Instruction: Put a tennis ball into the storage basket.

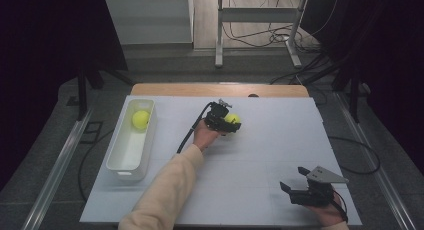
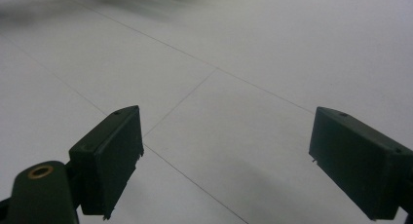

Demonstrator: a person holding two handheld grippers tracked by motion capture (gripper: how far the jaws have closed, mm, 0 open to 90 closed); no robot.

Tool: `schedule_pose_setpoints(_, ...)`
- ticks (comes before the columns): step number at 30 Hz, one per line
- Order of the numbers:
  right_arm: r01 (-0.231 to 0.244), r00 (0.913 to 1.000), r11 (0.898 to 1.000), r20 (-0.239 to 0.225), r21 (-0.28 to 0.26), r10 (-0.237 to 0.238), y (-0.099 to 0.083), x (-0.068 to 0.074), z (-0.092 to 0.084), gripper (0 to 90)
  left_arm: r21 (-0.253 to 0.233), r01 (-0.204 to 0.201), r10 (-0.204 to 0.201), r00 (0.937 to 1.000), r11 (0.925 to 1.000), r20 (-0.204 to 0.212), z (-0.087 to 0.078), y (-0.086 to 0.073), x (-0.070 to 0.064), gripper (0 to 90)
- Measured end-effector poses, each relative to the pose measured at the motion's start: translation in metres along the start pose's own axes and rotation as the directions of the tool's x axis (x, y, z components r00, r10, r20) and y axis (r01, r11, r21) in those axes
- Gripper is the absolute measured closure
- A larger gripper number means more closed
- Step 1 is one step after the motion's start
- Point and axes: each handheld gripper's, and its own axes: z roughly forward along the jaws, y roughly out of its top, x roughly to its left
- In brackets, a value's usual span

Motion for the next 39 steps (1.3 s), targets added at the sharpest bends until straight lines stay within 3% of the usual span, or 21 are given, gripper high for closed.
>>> schedule_pose_setpoints(18, 0.003, 1.0, 1.0, 0.002, -0.002, -0.003, 0.001, 0.001, -0.001, 12.8, -0.033, -0.021, 0.021, 0.9998, 0.9992, -0.001, -0.027, -0.004, -0.001, 26.0)
schedule_pose_setpoints(39, 0.006, 1.0, 1.0, 0.003, -0.002, -0.006, 0.001, 0.002, 0.0, 12.8, -0.086, -0.056, 0.058, 0.998, 0.9947, 0.023, -0.06, -0.011, -0.012, 26.0)
